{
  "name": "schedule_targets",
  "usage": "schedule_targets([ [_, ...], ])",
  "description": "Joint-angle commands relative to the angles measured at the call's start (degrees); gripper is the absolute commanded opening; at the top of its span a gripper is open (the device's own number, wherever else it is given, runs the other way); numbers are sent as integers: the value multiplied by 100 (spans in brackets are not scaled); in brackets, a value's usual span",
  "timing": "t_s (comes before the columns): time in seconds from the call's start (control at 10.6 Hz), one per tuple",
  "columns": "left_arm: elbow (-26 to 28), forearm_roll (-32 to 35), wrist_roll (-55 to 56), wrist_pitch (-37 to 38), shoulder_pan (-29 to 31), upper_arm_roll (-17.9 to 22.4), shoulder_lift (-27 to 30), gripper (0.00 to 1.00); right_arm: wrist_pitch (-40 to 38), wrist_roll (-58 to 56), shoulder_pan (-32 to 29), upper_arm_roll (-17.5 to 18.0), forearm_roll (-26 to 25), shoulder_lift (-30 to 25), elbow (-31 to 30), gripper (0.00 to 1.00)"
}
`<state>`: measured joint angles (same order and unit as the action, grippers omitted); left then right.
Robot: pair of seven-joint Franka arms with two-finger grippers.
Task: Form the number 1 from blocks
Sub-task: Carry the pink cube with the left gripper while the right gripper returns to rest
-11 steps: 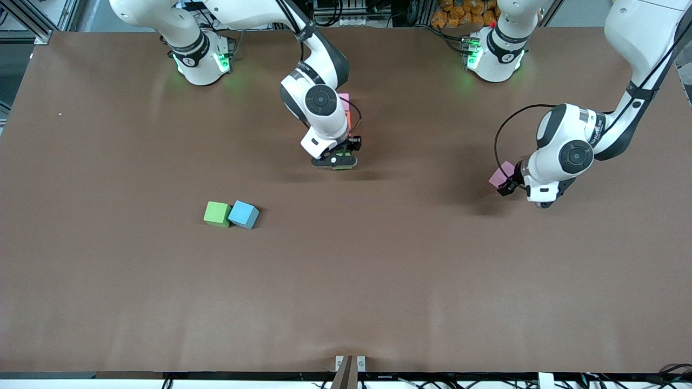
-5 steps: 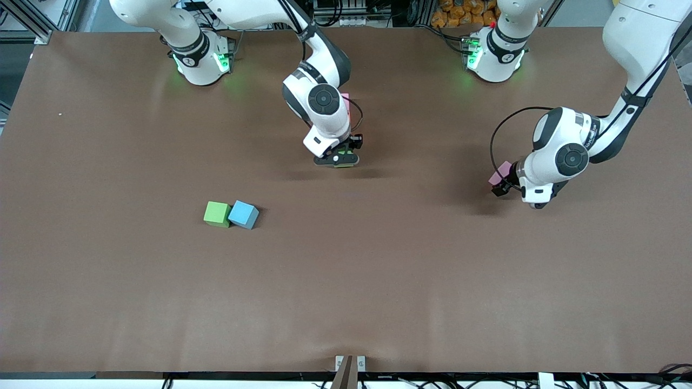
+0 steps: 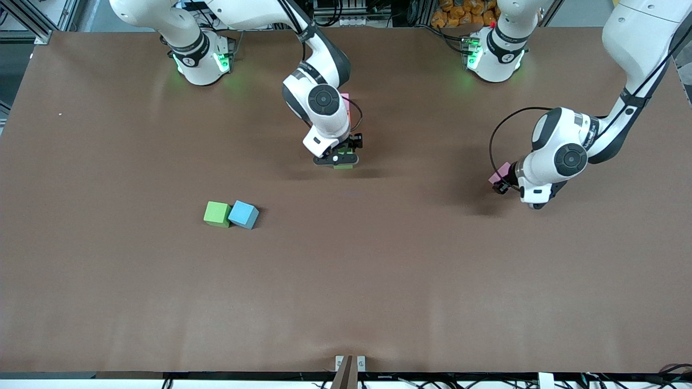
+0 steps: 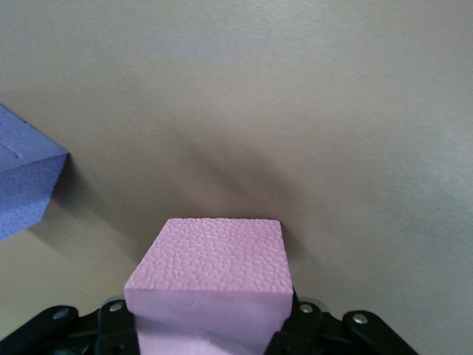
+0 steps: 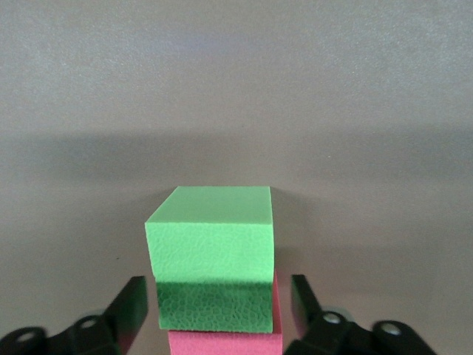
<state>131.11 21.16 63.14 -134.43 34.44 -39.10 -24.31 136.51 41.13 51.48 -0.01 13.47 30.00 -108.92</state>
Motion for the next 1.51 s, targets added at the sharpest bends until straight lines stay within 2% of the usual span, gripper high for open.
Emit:
schedule_targets([
  [0.0,-444,46,-535,23,-375,-36,23,0,17,-35,-23,-8,68,-143,-68,100],
  [0.19,-751,-24,-636,23,-726,-132,-12,0,-45,-44,-180,-8,59,-414,-120,100],
  [0.38,-1130,-33,-618,23,-1340,-124,-187,0,-54,-350,-680,-8,59,-1036,-549,100],
  [0.66,-1788,-190,-478,23,-2341,-124,-512,0,-263,-668,-1882,-8,59,-1724,-894,100],
  [0.76,-2286,-226,-69,23,-3111,-63,-896,0,-447,-720,-2548,44,59,-1899,-885,100],
  [1.04,-3457,-192,120,242,-4722,743,-1654,0,-414,-2130,-3712,115,33,-1928,-772,100],
  [1.23,-3994,-244,67,260,-5637,1341,-1971,0,-431,-2801,-4091,106,-37,-2067,-605,100],
  [1.42,-4189,-262,85,269,-5966,1554,-2173,0,-580,-2830,-4356,115,-763,-2409,-569,100],
])
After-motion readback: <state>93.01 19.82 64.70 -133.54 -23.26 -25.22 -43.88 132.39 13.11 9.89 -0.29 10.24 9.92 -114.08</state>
